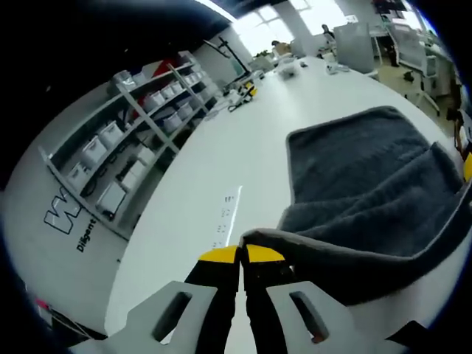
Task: Open the folded towel by lifting each exposed corner and separating the folded layers until the towel lies flat within the target outline without major curled edges
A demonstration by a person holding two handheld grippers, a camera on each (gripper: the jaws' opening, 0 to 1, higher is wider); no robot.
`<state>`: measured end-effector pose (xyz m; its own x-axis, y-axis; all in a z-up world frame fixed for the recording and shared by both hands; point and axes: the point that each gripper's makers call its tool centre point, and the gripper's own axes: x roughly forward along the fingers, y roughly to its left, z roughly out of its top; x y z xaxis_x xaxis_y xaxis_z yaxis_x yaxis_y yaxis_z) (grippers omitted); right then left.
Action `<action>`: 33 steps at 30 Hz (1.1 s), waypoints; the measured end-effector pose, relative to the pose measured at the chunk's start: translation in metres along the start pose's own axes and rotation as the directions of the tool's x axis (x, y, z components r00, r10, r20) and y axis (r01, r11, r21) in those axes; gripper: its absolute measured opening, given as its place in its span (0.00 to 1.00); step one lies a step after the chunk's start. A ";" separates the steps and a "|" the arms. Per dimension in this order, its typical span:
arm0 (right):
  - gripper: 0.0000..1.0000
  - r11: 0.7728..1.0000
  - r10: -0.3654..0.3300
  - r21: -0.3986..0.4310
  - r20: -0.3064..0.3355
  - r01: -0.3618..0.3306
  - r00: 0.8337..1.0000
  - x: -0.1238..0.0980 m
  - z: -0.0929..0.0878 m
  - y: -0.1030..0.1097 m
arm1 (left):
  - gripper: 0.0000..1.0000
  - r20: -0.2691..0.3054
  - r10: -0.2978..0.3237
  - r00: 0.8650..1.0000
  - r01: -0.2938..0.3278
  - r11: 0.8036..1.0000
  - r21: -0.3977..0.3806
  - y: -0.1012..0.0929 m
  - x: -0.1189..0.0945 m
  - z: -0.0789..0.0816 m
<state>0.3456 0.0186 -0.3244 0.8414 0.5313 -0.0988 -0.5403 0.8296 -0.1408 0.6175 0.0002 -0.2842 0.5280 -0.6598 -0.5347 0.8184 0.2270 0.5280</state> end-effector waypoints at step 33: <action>0.00 0.987 0.130 -0.093 -0.014 -0.130 0.991 0.026 0.012 0.058 | 0.01 -0.105 0.036 0.994 -0.033 0.999 0.028 0.006 -0.057 -0.066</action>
<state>0.3367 0.0828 -0.3231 0.7641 0.6318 -0.1303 -0.6437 0.7336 -0.2177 0.6079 0.0863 -0.2940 0.5781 -0.5721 -0.5819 0.7936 0.2283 0.5640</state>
